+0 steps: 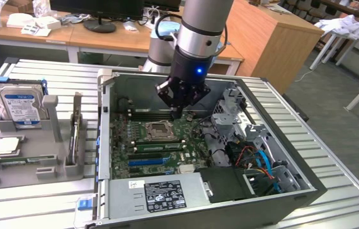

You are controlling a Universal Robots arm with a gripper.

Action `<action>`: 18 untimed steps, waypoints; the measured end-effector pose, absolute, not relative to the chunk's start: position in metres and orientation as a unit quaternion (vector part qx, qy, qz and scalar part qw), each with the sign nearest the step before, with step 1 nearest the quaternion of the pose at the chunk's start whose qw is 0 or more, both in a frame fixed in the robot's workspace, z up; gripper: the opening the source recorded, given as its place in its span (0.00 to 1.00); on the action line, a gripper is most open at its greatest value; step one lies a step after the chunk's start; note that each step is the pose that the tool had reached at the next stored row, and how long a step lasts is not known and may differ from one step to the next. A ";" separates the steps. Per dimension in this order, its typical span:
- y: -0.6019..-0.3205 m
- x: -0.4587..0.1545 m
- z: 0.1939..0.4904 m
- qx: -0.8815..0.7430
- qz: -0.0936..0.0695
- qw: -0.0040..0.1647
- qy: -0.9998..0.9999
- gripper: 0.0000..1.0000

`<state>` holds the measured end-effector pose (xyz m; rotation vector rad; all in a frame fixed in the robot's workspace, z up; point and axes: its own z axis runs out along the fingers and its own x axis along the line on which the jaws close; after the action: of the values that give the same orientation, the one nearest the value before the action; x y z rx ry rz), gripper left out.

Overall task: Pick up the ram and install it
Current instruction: 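Press down the ram until it locks into place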

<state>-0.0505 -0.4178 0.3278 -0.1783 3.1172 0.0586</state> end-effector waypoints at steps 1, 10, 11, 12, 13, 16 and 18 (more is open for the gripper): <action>-0.418 -0.050 0.328 -0.051 0.019 0.009 0.998 0.11; -0.418 -0.050 0.328 -0.030 0.020 -0.025 0.999 0.11; -0.418 -0.050 0.328 -0.021 0.021 -0.024 0.999 0.11; -0.418 -0.050 0.328 -0.012 0.021 -0.024 0.999 0.11; -0.418 -0.050 0.328 -0.004 0.021 -0.024 0.999 0.11; -0.418 -0.050 0.328 0.012 0.021 -0.024 0.999 0.11; -0.418 -0.050 0.328 0.012 0.021 -0.024 0.999 0.11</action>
<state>-0.0504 -0.4177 0.3276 0.0377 3.1878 0.0680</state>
